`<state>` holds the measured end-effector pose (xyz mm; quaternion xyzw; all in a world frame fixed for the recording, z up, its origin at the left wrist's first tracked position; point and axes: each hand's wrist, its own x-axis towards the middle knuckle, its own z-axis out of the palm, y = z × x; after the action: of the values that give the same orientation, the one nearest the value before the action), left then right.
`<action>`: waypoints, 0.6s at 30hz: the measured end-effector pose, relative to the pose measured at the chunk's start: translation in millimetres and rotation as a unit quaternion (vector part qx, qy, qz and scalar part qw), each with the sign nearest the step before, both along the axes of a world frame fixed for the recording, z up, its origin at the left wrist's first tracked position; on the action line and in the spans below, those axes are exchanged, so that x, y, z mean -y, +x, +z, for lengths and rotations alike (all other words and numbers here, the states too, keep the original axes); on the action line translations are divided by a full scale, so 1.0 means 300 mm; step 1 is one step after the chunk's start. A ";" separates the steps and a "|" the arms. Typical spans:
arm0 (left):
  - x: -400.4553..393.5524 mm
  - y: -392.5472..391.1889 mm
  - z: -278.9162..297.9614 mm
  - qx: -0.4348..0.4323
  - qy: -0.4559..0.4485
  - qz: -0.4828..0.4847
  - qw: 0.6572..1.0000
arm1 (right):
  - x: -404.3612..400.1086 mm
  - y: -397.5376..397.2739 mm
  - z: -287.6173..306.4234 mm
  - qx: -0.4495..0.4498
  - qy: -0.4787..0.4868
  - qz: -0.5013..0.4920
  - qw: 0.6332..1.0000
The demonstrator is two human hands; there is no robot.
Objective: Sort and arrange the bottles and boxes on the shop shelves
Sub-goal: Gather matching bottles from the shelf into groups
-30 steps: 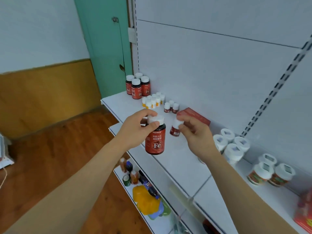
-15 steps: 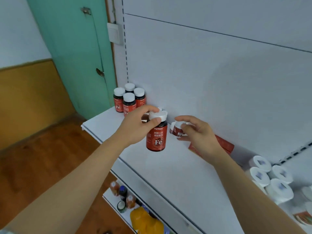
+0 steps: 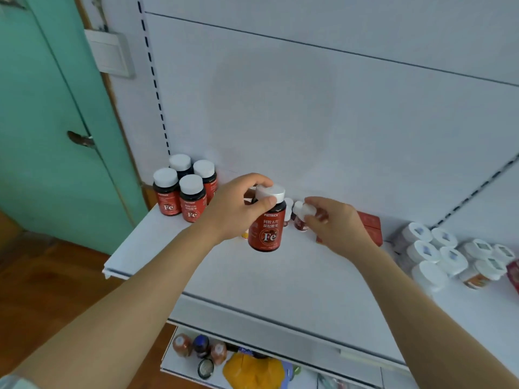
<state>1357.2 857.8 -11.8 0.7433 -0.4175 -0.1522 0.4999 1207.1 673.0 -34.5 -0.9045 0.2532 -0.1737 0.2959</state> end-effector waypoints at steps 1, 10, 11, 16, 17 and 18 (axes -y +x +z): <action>0.006 0.007 -0.001 0.000 0.000 -0.007 1.000 | 0.004 0.001 -0.004 -0.012 -0.023 -0.004 1.000; 0.059 0.050 -0.013 -0.023 0.002 -0.017 1.000 | 0.057 0.074 -0.085 -0.124 -0.105 0.015 0.987; 0.064 0.053 -0.014 -0.027 0.003 -0.015 1.000 | 0.058 0.084 -0.092 -0.132 -0.117 0.021 0.984; 0.088 0.077 -0.028 -0.037 0.013 -0.009 0.999 | 0.065 0.115 -0.164 -0.145 -0.146 0.038 0.978; 0.093 0.081 -0.030 -0.037 0.015 -0.008 0.999 | 0.066 0.117 -0.179 -0.148 -0.150 0.040 0.977; 0.098 0.085 -0.033 -0.038 0.014 -0.008 0.999 | 0.069 0.118 -0.193 -0.151 -0.154 0.042 0.976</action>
<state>1382.8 828.5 -21.7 0.7409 -0.4020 -0.1902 0.5034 1242.3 652.4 -92.4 -0.9648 0.2271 -0.0596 0.1185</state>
